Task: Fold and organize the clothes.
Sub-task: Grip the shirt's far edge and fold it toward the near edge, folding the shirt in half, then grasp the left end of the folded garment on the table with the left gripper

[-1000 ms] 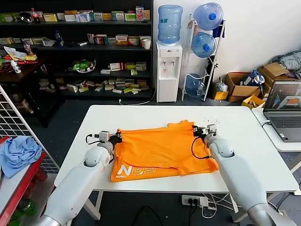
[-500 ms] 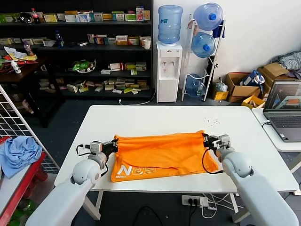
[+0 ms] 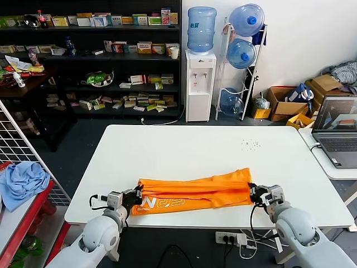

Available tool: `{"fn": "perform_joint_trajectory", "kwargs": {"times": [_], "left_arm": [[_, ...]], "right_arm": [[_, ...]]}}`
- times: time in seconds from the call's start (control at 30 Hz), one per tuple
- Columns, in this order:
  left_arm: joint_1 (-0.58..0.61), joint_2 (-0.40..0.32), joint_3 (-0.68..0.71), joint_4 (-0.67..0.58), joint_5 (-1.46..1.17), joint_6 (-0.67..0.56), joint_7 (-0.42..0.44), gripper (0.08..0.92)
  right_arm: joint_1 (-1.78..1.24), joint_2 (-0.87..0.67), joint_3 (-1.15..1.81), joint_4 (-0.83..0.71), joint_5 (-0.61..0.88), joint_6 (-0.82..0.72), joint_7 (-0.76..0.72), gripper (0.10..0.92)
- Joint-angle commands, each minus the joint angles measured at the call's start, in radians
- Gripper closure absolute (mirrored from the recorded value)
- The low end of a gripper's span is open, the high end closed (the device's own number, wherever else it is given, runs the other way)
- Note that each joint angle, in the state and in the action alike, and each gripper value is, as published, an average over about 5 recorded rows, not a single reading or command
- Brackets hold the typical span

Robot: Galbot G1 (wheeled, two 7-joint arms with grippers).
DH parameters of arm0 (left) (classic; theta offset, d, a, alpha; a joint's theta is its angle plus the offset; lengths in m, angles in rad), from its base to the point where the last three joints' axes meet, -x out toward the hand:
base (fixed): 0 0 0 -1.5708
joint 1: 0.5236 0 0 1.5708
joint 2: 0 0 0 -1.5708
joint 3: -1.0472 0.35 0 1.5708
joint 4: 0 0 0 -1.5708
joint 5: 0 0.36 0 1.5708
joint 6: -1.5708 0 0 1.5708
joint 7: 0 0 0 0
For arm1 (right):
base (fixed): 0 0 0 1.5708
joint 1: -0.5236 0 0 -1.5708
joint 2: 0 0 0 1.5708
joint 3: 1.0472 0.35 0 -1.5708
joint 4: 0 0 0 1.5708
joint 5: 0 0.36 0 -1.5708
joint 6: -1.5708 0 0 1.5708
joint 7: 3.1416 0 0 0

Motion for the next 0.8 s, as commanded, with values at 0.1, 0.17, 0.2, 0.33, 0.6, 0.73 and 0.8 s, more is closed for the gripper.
{"fn": "perform_joint_trajectory", "kwargs": {"times": [0.1, 0.17, 0.2, 0.33, 0.6, 0.73, 0.8], "left_arm": [[0.077, -0.01, -0.02, -0.037, 0.038, -0.073, -0.018, 0.733], [0.078, -0.013, -0.02, -0.03, 0.026, -0.074, -0.016, 0.673], [0.077, -0.016, -0.02, -0.024, 0.019, -0.074, -0.015, 0.647], [0.067, -0.031, -0.018, 0.012, -0.026, -0.065, -0.019, 0.525], [0.029, -0.061, -0.018, 0.079, -0.096, -0.014, -0.033, 0.3], [0.026, -0.062, -0.018, 0.084, -0.105, -0.001, -0.026, 0.206], [0.026, -0.06, -0.018, 0.081, -0.103, -0.001, -0.022, 0.206]], "right_arm": [[-0.086, 0.003, 0.021, 0.076, -0.006, 0.021, 0.02, 0.734], [-0.087, 0.012, 0.017, 0.087, -0.009, 0.027, 0.024, 0.673], [-0.088, 0.016, 0.015, 0.092, -0.012, 0.03, 0.025, 0.647], [-0.095, 0.028, 0.012, 0.105, -0.02, 0.029, 0.028, 0.517], [-0.139, 0.029, 0.04, 0.117, -0.037, 0.028, 0.011, 0.292], [-0.15, 0.029, 0.049, 0.132, -0.036, 0.028, 0.009, 0.214], [-0.15, 0.028, 0.05, 0.14, -0.033, 0.026, 0.01, 0.206]]}}
